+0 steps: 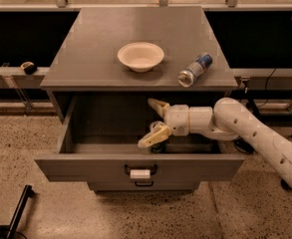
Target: Place green can into top drawer
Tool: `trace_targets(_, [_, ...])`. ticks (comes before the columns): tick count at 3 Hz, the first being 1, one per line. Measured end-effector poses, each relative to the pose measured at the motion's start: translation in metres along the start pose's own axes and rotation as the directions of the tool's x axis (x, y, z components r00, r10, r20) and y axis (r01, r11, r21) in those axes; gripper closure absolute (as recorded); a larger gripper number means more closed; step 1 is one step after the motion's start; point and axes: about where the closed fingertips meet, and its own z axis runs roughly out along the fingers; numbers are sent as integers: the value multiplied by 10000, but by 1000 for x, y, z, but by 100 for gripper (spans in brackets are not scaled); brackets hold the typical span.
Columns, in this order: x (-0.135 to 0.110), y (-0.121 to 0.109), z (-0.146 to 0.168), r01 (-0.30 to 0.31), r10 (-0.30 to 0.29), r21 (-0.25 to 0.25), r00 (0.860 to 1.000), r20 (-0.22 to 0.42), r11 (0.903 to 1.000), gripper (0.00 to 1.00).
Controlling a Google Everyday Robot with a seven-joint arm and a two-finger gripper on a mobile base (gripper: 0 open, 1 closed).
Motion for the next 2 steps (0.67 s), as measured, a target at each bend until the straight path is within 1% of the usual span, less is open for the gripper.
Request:
trace_targets(1, [-1,0,-1,13,-13,-8,10000,-3,10000,0])
trace_targets(2, [-15,4,-27,169,-165,373,9998,-113,9992,0])
